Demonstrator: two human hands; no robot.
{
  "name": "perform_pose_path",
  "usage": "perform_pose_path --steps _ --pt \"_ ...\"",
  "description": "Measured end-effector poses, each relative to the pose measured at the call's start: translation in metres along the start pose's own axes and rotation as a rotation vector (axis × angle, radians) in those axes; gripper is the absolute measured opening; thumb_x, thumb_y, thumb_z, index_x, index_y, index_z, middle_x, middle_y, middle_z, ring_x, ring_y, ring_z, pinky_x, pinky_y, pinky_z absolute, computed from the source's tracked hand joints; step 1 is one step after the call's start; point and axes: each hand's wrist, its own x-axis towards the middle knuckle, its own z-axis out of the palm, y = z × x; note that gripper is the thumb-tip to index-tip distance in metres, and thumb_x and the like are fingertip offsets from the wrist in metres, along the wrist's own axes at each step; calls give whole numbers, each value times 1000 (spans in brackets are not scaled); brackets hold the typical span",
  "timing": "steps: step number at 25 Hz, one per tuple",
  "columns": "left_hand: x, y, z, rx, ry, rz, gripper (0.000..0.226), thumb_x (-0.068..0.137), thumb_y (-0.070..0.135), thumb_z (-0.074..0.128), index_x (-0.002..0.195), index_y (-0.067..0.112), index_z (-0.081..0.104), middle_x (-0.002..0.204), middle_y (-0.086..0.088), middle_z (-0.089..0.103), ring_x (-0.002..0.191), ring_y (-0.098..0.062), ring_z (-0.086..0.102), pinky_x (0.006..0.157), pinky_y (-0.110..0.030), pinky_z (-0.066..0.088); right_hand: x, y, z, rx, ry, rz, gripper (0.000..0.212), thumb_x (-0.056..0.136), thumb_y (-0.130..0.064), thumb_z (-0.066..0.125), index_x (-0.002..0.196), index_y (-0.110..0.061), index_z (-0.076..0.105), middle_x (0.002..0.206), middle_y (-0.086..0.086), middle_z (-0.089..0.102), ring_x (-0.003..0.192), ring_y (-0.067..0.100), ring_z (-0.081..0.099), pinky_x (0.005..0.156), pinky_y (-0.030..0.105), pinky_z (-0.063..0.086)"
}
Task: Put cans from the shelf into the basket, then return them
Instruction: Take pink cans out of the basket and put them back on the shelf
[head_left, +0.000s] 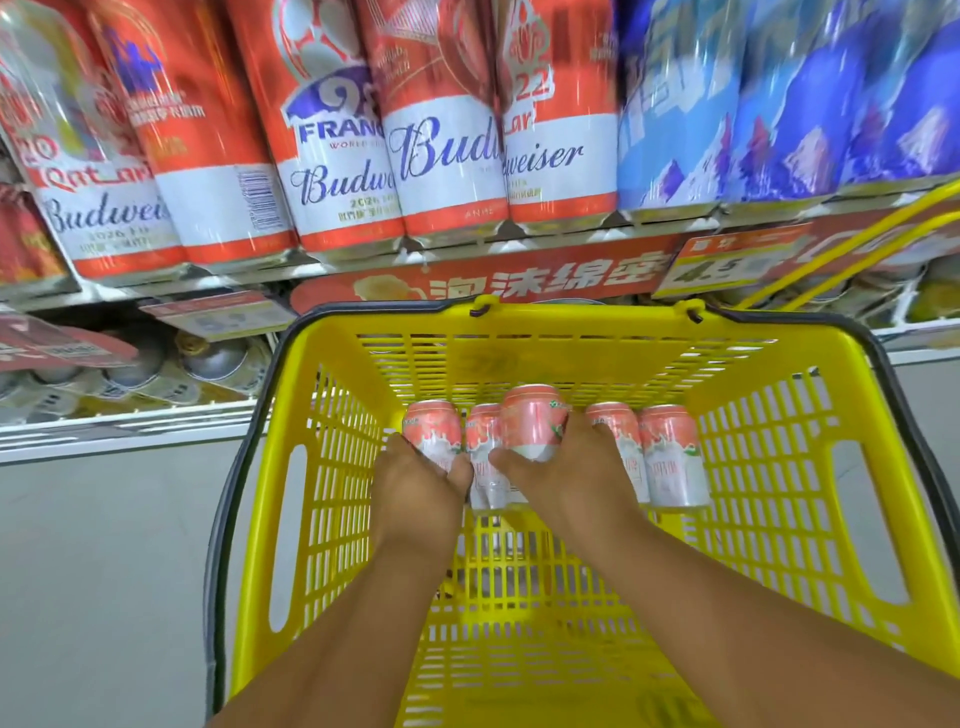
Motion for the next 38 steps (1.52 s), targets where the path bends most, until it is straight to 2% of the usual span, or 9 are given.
perform_pose_path --steps 4,7,11,15,21,24,28,32,38 --pt "-4 6 -9 -142 -30 -65 29 79 27 82 91 14 59 77 0 63 72 -22 65 57 -24 41 3 1 -6 109 -38 41 67 53 -66 77 101 -20 64 97 3 65 79 18 65 67 30 54" --pt "-13 13 -23 -185 -5 -41 32 80 31 80 101 14 63 89 -3 67 76 -21 65 57 -24 42 -11 -3 -19 124 8 -29 47 65 -50 82 97 -21 62 96 1 61 79 14 61 64 27 48" --pt "-35 37 -49 -314 -5 13 29 82 29 80 103 21 61 86 5 65 70 0 60 50 -6 39 -36 -15 -35 171 54 -130 40 65 -54 78 93 -30 61 95 -6 59 80 10 61 70 31 54" --pt "-56 52 -71 -445 2 46 33 80 33 84 102 30 59 87 6 68 72 -5 66 54 -9 45 -59 -31 -57 243 68 -218 37 67 -37 82 96 -32 61 96 -12 53 84 0 57 74 24 51" --pt "-96 73 -120 -564 5 94 46 77 30 87 110 33 56 92 8 70 76 -4 70 65 -26 58 -99 -47 -91 361 113 -286 47 68 -37 85 107 -36 59 105 -8 58 94 5 62 81 30 56" --pt "-118 87 -147 -608 15 125 42 79 27 86 107 35 56 88 8 69 74 -7 70 66 -33 61 -120 -64 -117 368 109 -324 49 70 -32 85 112 -37 60 107 -11 56 95 -3 58 77 12 50" --pt "-141 111 -184 -603 28 164 41 78 25 87 100 38 55 85 13 70 70 3 67 63 -19 56 -142 -92 -148 379 121 -383 52 70 -30 88 114 -37 60 105 -13 56 95 -1 60 75 9 47" --pt "-163 132 -233 -583 56 202 42 77 29 86 103 40 55 90 17 71 76 5 68 69 -24 56 -170 -124 -186 404 153 -417 46 70 -26 88 105 -35 60 101 -12 55 92 -1 59 73 7 46" --pt "-199 171 -312 -585 104 290 38 79 32 84 103 41 55 92 17 70 78 7 66 65 -15 51 -216 -172 -247 395 202 -494 44 70 -24 87 107 -26 64 101 -8 57 93 -7 55 73 3 40"
